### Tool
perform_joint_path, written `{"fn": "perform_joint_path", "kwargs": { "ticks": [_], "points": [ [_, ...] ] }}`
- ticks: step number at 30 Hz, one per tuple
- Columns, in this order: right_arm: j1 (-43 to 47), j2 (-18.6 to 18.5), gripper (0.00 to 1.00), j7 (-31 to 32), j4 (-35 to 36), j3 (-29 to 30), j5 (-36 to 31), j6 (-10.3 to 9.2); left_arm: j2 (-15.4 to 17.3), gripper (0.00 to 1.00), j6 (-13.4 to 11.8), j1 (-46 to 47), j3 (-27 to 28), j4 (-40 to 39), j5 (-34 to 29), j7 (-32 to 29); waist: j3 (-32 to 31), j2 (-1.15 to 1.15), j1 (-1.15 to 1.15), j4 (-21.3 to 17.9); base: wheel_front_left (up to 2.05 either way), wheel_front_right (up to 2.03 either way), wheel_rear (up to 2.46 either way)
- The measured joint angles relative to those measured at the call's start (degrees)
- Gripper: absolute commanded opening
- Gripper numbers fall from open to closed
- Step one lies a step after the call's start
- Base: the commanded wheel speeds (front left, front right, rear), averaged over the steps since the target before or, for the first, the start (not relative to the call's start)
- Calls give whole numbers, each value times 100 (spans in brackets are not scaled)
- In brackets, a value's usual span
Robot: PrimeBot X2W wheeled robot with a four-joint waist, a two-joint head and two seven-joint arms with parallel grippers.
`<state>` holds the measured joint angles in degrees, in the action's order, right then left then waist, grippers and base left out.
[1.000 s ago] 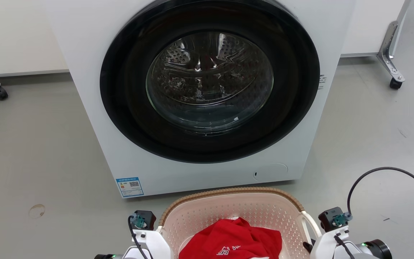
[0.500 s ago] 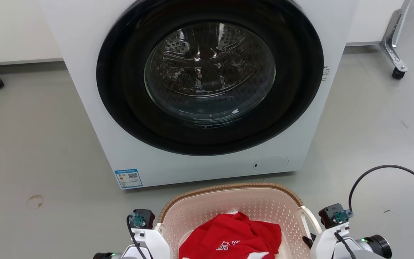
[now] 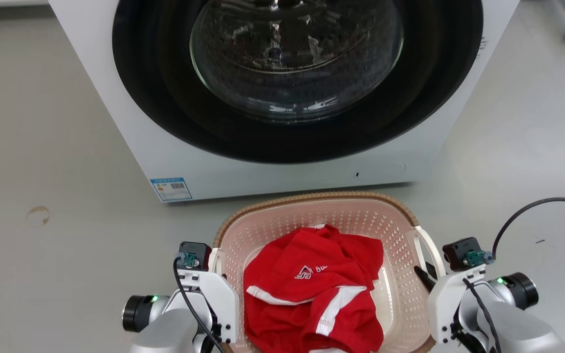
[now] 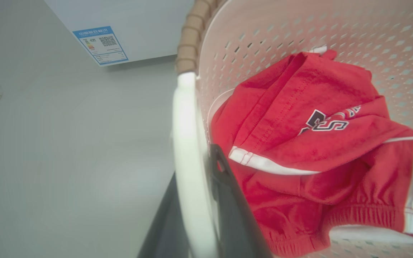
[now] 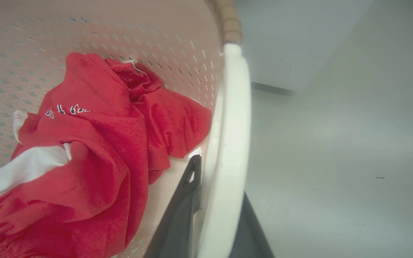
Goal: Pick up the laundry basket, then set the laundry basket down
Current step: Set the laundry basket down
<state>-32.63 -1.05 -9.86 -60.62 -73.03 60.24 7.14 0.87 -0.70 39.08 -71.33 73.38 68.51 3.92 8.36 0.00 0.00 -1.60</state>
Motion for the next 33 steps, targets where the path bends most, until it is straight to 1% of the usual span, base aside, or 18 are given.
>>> {"fn": "perform_joint_path", "kwargs": {
  "ticks": [7, 9, 11, 14, 19, 25, 29, 33],
  "points": [
    [-397, -92, 0, -325, -25, 15, -127, 0, -31, 0, -278, 362, -8, -75, -110, 355, 795, 0, 0, 80, 0, 0, 0],
    [-634, -213, 0, -388, -2, 97, -187, 0, -42, 0, -439, 570, -14, -248, -189, 546, 1159, 0, 0, 120, 0, 0, 0],
    [-779, -322, 0, -431, 45, 166, -297, 0, -42, 0, -530, 702, -24, -387, -223, 652, 1407, 0, 0, 148, 0, 0, 0],
    [-934, -478, 0, -434, 208, 413, -500, 0, -43, 0, -689, 873, -32, -538, -252, 772, 1779, 0, 0, 190, 0, 0, 0],
    [-1078, -716, 0, -436, 495, 1003, -1000, 0, -40, 0, -917, 1184, -31, -777, -320, 916, 2408, 0, 0, 256, 0, 0, 0],
    [-1168, -881, 0, -479, 787, 1647, -1642, 0, -38, 0, -1073, 1546, 9, -928, -455, 975, 3130, 0, 0, 318, 0, 0, 0],
    [-1188, -945, 0, -498, 977, 2019, -1983, -2, -23, 0, -1167, 1783, 200, -1022, -692, 978, 3546, 0, 0, 350, 0, 0, 0],
    [-1190, -965, 0, -504, 1089, 2272, -2264, -20, -22, 0, -1216, 1880, 412, -1082, -955, 977, 3856, 0, 0, 371, 0, 0, 0]
  ]
}}
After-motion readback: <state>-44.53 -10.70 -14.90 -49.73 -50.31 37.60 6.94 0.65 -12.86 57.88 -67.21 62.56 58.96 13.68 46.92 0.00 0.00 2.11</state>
